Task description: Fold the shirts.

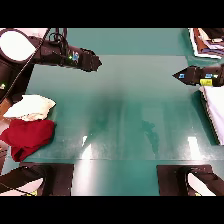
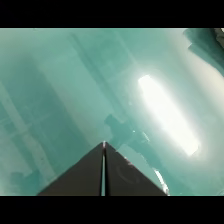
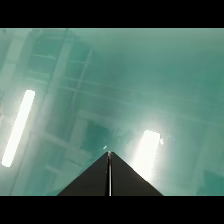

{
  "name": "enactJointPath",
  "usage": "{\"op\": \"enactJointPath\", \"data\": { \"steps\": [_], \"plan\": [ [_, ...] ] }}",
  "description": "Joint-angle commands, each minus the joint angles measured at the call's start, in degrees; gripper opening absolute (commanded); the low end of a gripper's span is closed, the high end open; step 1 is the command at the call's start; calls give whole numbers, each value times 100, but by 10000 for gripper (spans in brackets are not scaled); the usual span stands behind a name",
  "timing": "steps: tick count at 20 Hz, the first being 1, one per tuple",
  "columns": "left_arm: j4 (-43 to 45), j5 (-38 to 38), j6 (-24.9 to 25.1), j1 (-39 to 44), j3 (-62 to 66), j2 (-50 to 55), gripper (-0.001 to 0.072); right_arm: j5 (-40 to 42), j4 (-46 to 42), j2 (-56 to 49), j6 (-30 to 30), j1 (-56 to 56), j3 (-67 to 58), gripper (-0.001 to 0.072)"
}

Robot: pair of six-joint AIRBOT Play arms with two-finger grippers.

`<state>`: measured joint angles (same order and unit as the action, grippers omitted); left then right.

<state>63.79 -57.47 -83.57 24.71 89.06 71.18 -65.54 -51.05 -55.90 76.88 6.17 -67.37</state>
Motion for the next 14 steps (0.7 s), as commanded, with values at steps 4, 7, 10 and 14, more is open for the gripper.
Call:
{"op": "enactJointPath", "data": {
  "steps": [4,7,10,14],
  "plan": [
    [2,0,0,2,-2,0,26,0,4,0,2,2,-7,17],
    [2,0,0,2,-2,0,26,-4,4,0,2,2,-7,17],
    [2,0,0,2,-2,0,26,-22,4,0,2,2,-7,17],
    [-118,367,9,2,0,0,26,-66,4,0,4,2,-7,17]
  ]
}}
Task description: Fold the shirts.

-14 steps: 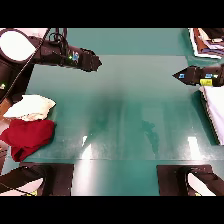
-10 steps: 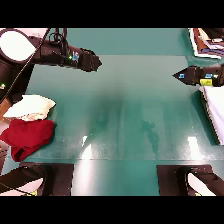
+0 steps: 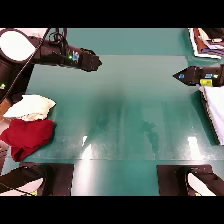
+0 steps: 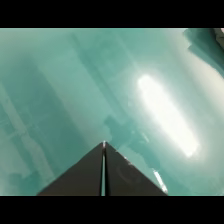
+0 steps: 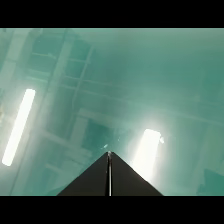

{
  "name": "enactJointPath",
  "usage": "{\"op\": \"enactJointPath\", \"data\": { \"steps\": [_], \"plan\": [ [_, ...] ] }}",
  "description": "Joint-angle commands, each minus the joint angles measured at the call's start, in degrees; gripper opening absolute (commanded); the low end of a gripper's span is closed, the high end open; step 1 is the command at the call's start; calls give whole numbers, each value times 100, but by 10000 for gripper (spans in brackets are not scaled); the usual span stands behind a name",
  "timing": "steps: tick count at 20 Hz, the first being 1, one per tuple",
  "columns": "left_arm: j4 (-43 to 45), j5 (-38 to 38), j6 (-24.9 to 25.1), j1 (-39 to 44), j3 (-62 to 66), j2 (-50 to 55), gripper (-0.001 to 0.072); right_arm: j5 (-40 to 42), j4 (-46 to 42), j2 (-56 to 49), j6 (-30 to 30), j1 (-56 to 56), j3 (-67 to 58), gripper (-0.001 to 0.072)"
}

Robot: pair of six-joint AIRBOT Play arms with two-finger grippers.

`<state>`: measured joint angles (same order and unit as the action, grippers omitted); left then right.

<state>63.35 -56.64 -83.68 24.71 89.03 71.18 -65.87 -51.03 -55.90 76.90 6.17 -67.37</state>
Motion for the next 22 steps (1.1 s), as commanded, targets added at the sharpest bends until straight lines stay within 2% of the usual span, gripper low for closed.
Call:
{"op": "enactJointPath", "data": {
  "steps": [1,3,6,10,12,13,14,15,19,22],
  "plan": [
    [-57,302,15,-59,4,-22,26,-31,4,0,0,2,-7,17],
    [343,-210,15,-345,-2,-238,25,-33,0,0,0,2,-7,17],
    [1694,-1060,9,-1062,-262,-868,25,-79,-7,0,0,2,-7,17],
    [3576,-1923,7,-2402,-1381,-1565,26,-24,-4,0,0,2,-7,17],
    [3650,-1871,0,-3021,-1976,-1569,28,-28,-7,0,0,2,-7,16],
    [3598,-1626,-57,-3270,-2345,-1558,146,-24,-4,-2,0,4,-7,17],
    [3543,-1276,-190,-3429,-2728,-1558,408,-24,-4,0,0,2,-7,17],
    [3536,-844,-363,-3528,-3150,-1558,594,-24,-7,0,2,2,-7,16],
    [3558,501,-450,-3571,-4411,-1558,610,-26,-4,-2,0,2,-7,17],
    [3720,970,-638,-3571,-4710,-1558,609,-15,-4,-2,0,2,-2,17]
  ]
}}
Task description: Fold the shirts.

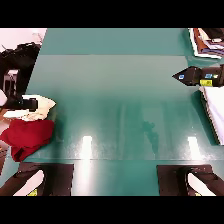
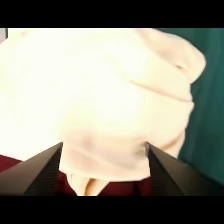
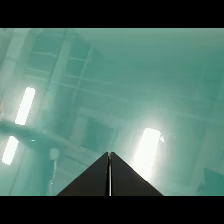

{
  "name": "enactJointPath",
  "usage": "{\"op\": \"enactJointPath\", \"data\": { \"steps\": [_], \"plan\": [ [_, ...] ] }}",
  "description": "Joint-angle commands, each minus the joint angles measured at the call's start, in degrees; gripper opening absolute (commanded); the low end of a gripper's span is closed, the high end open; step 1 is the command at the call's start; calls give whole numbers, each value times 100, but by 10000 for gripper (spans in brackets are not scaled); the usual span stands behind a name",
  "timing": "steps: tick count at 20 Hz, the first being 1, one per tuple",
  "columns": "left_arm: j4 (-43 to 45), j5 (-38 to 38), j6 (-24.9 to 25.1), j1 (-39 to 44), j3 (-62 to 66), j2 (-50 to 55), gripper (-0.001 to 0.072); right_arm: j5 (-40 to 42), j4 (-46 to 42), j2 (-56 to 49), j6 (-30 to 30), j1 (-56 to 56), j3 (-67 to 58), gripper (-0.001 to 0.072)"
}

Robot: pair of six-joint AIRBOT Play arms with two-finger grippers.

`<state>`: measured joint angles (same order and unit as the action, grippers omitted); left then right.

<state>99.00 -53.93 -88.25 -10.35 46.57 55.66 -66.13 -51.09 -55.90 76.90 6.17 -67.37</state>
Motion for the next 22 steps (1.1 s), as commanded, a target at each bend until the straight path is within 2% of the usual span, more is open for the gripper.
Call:
{"op": "enactJointPath", "data": {
  "steps": [1,4,5,6,7,11,15,17,19,22],
  "plan": [
    [153,835,-190,-66,-472,-7,610,11,2,-2,0,2,0,17],
    [138,1165,-262,-63,-472,-7,609,2,4,-2,0,2,4,17],
    [133,1119,-326,-63,-472,-9,537,0,7,0,0,2,4,17],
    [125,992,-330,-63,-470,-9,204,-2,7,0,2,2,4,16],
    [125,883,-332,-63,-463,-13,34,0,9,0,0,2,4,17],
    [107,31,-328,-61,330,-142,25,4,28,4,2,2,-94,17],
    [76,-579,-136,85,2487,-953,23,85,37,2,0,2,-997,17],
    [131,-1014,166,507,3816,-1193,23,229,33,2,0,2,-1475,17],
    [127,-1298,247,1102,4935,-1246,22,334,33,0,0,2,-1816,17],
    [22,-1261,280,1956,5560,-1220,22,339,33,2,0,2,-2039,17]
  ]
}}
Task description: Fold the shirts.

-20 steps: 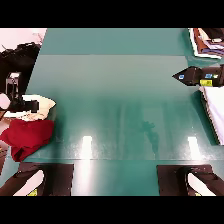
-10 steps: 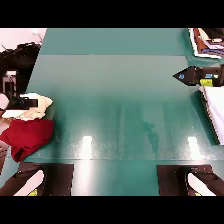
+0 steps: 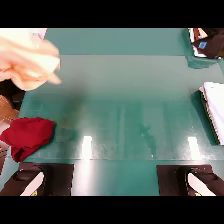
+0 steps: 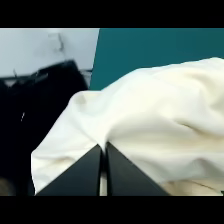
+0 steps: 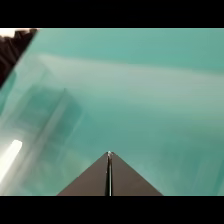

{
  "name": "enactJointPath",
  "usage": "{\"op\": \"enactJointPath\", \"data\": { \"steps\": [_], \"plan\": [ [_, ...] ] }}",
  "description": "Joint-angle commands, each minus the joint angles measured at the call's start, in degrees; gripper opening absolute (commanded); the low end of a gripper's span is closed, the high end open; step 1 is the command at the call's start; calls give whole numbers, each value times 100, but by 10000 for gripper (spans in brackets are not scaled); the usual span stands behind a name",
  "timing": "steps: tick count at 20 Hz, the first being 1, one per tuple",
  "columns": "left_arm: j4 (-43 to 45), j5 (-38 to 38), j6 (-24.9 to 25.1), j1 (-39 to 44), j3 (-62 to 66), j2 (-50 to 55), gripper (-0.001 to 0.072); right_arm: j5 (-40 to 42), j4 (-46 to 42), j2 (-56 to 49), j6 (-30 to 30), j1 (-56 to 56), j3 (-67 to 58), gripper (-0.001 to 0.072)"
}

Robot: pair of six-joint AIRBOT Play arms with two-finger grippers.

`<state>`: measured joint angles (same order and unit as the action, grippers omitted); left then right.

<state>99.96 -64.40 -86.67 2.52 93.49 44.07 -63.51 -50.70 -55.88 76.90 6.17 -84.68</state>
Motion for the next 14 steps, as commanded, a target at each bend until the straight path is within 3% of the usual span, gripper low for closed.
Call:
{"op": "enactJointPath", "data": {
  "steps": [1,6,11,13,14],
  "plan": [
    [-238,-251,120,881,855,7,22,68,0,0,0,2,-317,16],
    [-1394,-675,120,2406,846,1187,22,-179,-2,0,2,2,-317,17],
    [-1644,-566,133,4439,846,2828,32,-271,0,0,2,2,-317,16],
    [-1803,-507,323,4811,846,3423,542,-271,-2,2,2,2,-317,17],
    [-1794,-435,455,4865,846,3630,548,-271,-2,2,2,2,-317,17]
  ]
}}
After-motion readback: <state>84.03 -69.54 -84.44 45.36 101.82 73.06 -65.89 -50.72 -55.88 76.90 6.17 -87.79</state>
